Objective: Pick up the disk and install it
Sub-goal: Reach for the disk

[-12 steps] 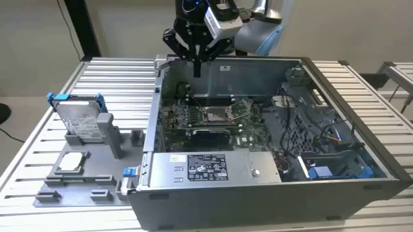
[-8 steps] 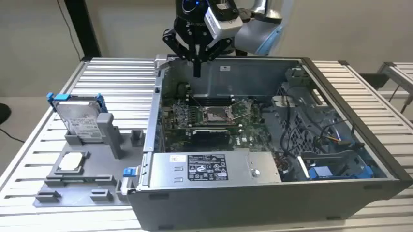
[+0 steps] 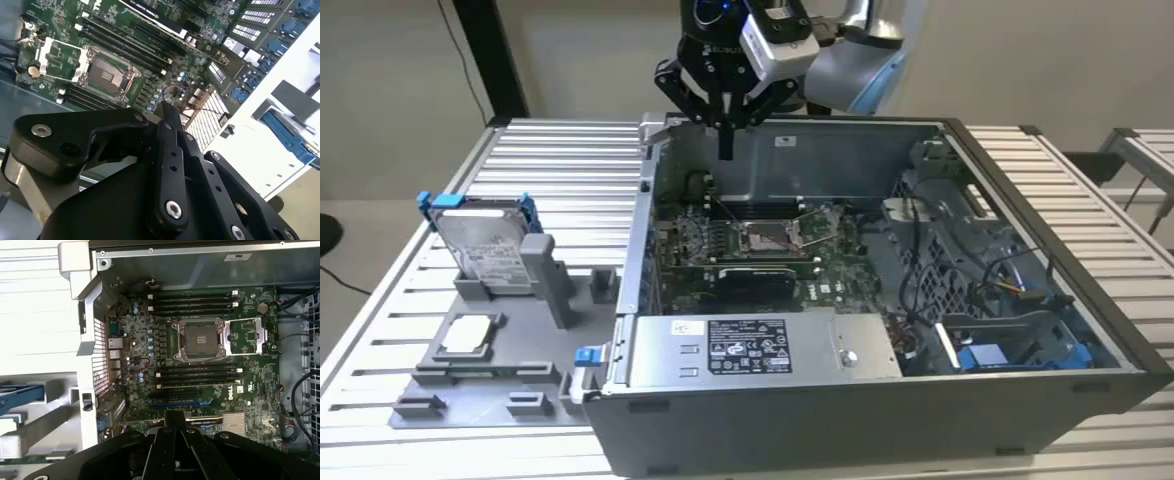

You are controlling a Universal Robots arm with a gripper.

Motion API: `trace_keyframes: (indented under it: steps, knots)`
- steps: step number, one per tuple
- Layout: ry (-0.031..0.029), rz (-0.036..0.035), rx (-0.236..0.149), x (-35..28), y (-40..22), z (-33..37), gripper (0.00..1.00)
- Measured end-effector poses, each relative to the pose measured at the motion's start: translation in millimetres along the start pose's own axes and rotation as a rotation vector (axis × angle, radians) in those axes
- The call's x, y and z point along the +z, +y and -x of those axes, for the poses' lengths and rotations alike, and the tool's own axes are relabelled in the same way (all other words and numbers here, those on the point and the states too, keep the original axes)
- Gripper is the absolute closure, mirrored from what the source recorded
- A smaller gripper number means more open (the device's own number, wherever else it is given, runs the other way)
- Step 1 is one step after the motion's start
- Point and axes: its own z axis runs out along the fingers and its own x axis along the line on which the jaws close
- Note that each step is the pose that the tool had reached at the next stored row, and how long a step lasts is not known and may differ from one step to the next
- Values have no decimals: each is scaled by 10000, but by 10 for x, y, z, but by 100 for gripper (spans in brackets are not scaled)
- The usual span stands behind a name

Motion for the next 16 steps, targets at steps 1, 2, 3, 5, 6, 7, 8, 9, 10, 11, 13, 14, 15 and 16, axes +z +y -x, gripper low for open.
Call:
trace_keyframes:
  steps: [1,2,3,5,6,7,8,9,10,11,13,14,15,16]
  knots:
    - [0,0,0,0,0,-6,100]
    - [0,1,-1,0,-1,-13,100]
    - [0,0,-4,-1,-2,-22,100]
    - [1,-1,-7,-1,-3,-47,100]
    - [0,1,-8,-1,-4,-63,100]
    - [0,0,-9,-2,-5,-78,100]
    - [0,1,-9,-2,-6,-92,100]
    - [1,0,-10,-2,-7,-108,100]
    - [1,0,-11,-3,-9,-126,100]
    - [0,1,-11,-3,-10,-142,100]
    - [0,1,-12,-4,-13,-183,100]
    - [0,1,-13,-4,-14,-204,100]
    - [0,1,-12,-5,-16,-227,100]
    - [0,1,-12,-5,-17,-247,100]
